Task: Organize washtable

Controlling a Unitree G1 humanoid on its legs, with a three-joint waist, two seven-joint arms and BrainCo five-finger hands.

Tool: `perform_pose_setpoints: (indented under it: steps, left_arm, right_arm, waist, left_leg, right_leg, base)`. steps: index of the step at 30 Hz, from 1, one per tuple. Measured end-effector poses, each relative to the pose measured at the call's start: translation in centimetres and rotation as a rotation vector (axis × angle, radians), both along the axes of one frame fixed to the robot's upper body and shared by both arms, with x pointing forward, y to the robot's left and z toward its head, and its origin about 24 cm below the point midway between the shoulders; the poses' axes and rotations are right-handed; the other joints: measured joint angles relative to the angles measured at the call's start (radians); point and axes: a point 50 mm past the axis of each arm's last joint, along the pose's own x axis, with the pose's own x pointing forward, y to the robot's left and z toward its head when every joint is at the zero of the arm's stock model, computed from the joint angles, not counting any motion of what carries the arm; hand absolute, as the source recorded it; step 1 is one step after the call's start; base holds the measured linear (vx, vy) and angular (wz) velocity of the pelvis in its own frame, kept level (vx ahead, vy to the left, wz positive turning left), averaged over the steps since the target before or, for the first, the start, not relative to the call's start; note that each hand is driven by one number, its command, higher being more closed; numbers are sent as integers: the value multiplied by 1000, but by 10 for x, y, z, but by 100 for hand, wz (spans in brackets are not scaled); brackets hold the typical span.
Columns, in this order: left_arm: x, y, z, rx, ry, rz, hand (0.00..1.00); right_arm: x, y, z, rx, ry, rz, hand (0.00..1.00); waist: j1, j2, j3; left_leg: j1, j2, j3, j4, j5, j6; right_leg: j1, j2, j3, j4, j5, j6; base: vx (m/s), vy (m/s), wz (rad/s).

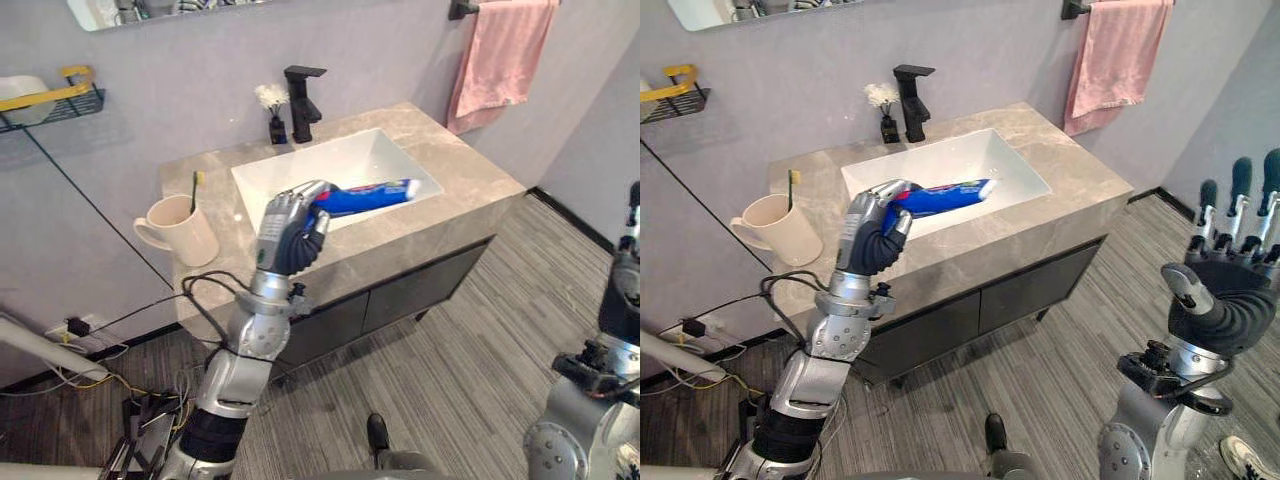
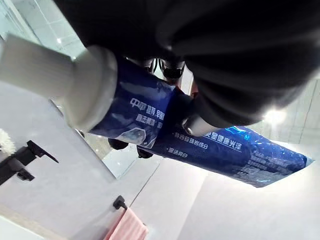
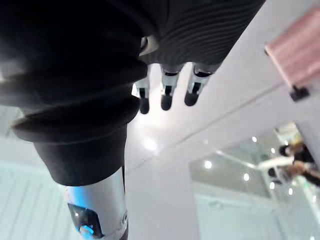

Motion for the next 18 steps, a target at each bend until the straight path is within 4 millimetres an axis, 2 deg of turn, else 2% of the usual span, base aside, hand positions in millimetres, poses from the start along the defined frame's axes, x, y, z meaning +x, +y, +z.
perform_pose_setpoints:
  steps: [2, 4, 7, 13, 18]
  left_arm:
    - [0, -6, 2, 5, -13, -30, 100]
    - [0, -13, 0, 9, -8, -61, 100]
    - [2, -20, -7, 16, 27, -88, 100]
    - [0, -29, -13, 30, 47, -124, 100]
    - [0, -38, -9, 27, 36, -171, 100]
  right_arm:
    - [9, 8, -5, 30, 21, 82, 0]
    - [22, 20, -19, 53, 106, 184, 0]
    - [29, 32, -29, 72, 175, 271, 0]
    - [35, 37, -42, 145, 231, 333, 0]
    - [43, 41, -49, 178, 270, 349, 0]
  waist:
    - [3, 4, -4]
    - [10, -2, -13]
    - [20, -2, -14]
    - [28, -20, -35]
    - [34, -25, -44]
  left_leg:
    - [0, -3, -2, 1, -1, 1]
    - [-7, -4, -3, 12, -6, 8]
    - [-15, -5, -8, 26, -13, 8]
    - [-48, -7, -40, 41, -13, 9]
    - [-62, -10, -55, 54, -12, 8]
  right_leg:
    - [5, -4, 0, 0, 3, 3]
    - [6, -6, -1, -2, 2, 5]
    - [9, -10, -4, -4, -7, 8]
    - [1, -22, -41, -4, -8, 9]
    - [1, -31, -55, -4, -7, 10]
  base:
    - [-34, 33, 1]
    - [-63, 13, 1]
    - [-70, 2, 4]
    - [-33, -13, 17]
    - [0, 4, 8]
